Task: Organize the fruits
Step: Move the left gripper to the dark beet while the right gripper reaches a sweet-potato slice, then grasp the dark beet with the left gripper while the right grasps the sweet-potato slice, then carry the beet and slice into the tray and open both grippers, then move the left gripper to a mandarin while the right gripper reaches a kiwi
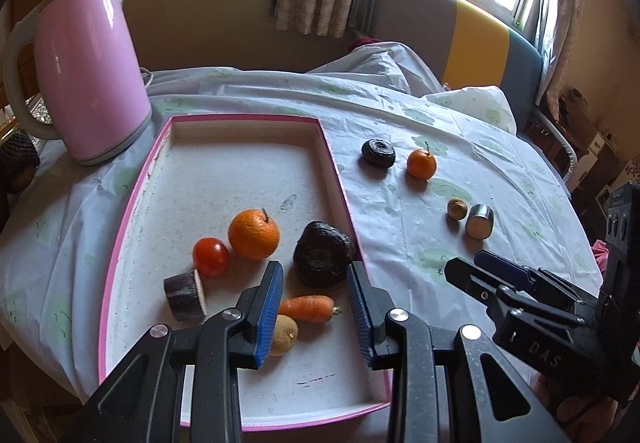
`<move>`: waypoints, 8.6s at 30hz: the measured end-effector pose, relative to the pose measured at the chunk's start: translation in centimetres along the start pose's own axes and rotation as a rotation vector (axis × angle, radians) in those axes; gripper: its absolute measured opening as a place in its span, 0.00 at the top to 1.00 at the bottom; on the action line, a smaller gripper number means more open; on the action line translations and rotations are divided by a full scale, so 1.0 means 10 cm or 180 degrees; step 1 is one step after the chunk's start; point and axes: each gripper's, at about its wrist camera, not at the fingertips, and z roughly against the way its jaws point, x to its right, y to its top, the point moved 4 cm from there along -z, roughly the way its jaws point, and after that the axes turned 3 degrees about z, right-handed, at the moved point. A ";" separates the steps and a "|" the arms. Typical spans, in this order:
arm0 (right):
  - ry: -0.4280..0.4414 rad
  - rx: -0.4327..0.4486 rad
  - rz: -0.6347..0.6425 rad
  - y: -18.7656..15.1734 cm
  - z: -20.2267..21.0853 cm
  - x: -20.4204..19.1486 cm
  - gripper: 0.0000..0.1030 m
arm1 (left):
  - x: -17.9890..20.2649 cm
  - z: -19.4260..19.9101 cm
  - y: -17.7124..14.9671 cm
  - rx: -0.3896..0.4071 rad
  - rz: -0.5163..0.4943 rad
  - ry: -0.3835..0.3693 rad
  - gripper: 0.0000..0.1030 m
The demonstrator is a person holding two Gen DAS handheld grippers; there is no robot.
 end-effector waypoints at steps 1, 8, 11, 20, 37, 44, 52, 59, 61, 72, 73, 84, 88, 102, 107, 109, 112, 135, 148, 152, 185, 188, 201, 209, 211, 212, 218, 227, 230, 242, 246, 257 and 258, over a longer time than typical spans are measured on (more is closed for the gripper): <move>-0.0024 0.0005 -0.0038 0.00 0.00 0.05 0.51 | 0.02 -0.01 0.01 0.0000 -0.0018 -0.0009 0.68; -0.0168 0.0046 -0.0172 0.01 0.04 0.32 0.51 | 0.19 -0.12 0.12 -0.0037 -0.0114 -0.0066 0.68; -0.0218 0.0042 -0.0231 0.01 0.04 0.44 0.51 | 0.28 -0.18 0.17 -0.0057 -0.0160 -0.0079 0.68; -0.0382 0.0052 -0.0451 0.05 0.04 0.80 0.51 | 0.46 -0.41 0.31 -0.0182 -0.0204 -0.0149 0.68; -0.0481 0.0016 -0.0215 0.30 -0.20 0.97 0.51 | 0.69 -0.94 0.68 -0.0368 -0.0146 -0.0202 0.68; -0.0458 -0.0011 -0.0128 0.27 -0.28 1.00 0.61 | 0.72 -1.20 0.84 -0.0459 -0.0047 -0.0194 0.68; -0.0441 0.0031 -0.0004 0.27 -0.29 0.99 0.60 | 0.82 -1.47 1.00 -0.0503 -0.0071 -0.0170 0.53; -0.0344 0.0039 -0.0101 0.28 -0.29 1.02 0.60 | 0.86 -1.70 1.08 -0.0537 -0.0144 -0.0032 0.50; -0.0332 0.0041 -0.0107 0.28 -0.29 1.02 0.60 | 0.84 -1.78 1.10 -0.0571 -0.0103 0.0000 0.50; -0.0331 0.0061 -0.0110 0.26 -0.28 1.02 0.60 | 0.82 -1.79 1.02 -0.0589 -0.0148 0.0025 0.56; -0.0337 0.0059 -0.0114 0.26 -0.28 1.02 0.60 | 0.82 -1.77 1.01 -0.0597 -0.0157 0.0025 0.56; -0.0376 0.0020 -0.0251 0.16 -0.16 1.03 0.61 | 0.97 -1.34 0.57 -0.0652 -0.0312 -0.0031 0.56; -0.0411 0.0010 -0.0247 0.10 -0.09 1.01 0.61 | 1.05 -1.19 0.40 -0.0656 -0.0385 -0.0102 0.56; -0.0457 -0.0008 -0.0252 -0.16 0.12 0.91 0.61 | 1.06 -0.72 -0.12 -0.0551 -0.0521 -0.0230 0.56; -0.0476 -0.0005 -0.0228 -0.21 0.16 0.86 0.61 | 0.96 -0.45 -0.08 -0.0318 -0.0522 -0.0234 0.56; -0.0485 0.0006 -0.0204 -0.21 0.18 0.82 0.61 | 0.90 -0.35 -0.04 -0.0228 -0.0491 -0.0226 0.56; -0.0484 0.0026 -0.0147 -0.20 0.20 0.75 0.61 | 0.80 -0.22 0.02 -0.0113 -0.0427 -0.0215 0.56; 0.0162 0.0021 0.0291 0.14 0.17 -0.16 0.61 | -0.46 0.18 0.05 0.0076 0.0326 0.0070 0.56; 0.0591 -0.0188 0.0917 0.23 -0.33 -1.06 0.61 | -0.77 0.10 -0.28 -0.0189 0.0497 0.0017 0.56; 0.0670 -0.0295 0.1036 0.23 -0.52 -1.21 0.61 | -0.75 -0.02 -0.33 -0.0260 0.0491 0.0031 0.56; 0.0459 -0.0117 0.0624 0.09 -0.28 -0.93 0.41 | -0.77 0.08 -0.24 -0.0072 0.0576 0.0321 0.56; 0.0435 -0.0102 0.0586 0.08 -0.26 -0.91 0.41 | -0.74 0.13 -0.23 -0.0019 0.0545 0.0345 0.56; 0.0246 -0.0019 0.0583 0.03 -0.15 -0.81 0.38 | -0.64 0.29 -0.18 0.0173 0.0427 0.0377 0.56; 0.0153 0.0021 0.0493 0.02 -0.10 -0.68 0.34 | -0.55 0.30 -0.16 0.0199 0.0336 0.0353 0.56; 0.0122 0.0031 0.0453 0.02 -0.08 -0.64 0.34 | -0.52 0.30 -0.15 0.0198 0.0311 0.0347 0.56; 0.0109 0.0034 0.0432 0.02 -0.08 -0.61 0.34 | -0.51 0.30 -0.15 0.0197 0.0298 0.0339 0.56; 0.0014 0.0048 0.0305 0.03 -0.07 -0.42 0.34 | -0.40 0.27 -0.13 0.0185 0.0214 0.0300 0.56; -0.0145 0.0046 0.0121 0.01 -0.05 -0.11 0.34 | -0.21 0.21 -0.09 0.0144 0.0076 0.0226 0.56; -0.0184 0.0041 0.0066 0.00 -0.04 -0.03 0.34 | -0.15 0.18 -0.08 0.0127 0.0034 0.0208 0.56; -0.0375 0.0055 -0.0118 -0.01 -0.03 0.34 0.34 | 0.12 0.03 -0.01 0.0046 -0.0132 0.0107 0.56; -0.0434 0.0059 -0.0155 0.00 -0.04 0.46 0.34 | 0.20 -0.04 0.03 0.0006 -0.0172 0.0068 0.56; -0.0545 0.0029 -0.0199 0.08 -0.16 0.68 0.34 | 0.40 -0.24 0.10 -0.0094 -0.0259 -0.0011 0.56; -0.0551 0.0029 -0.0213 0.09 -0.17 0.70 0.34 | 0.41 -0.26 0.10 -0.0103 -0.0258 -0.0020 0.56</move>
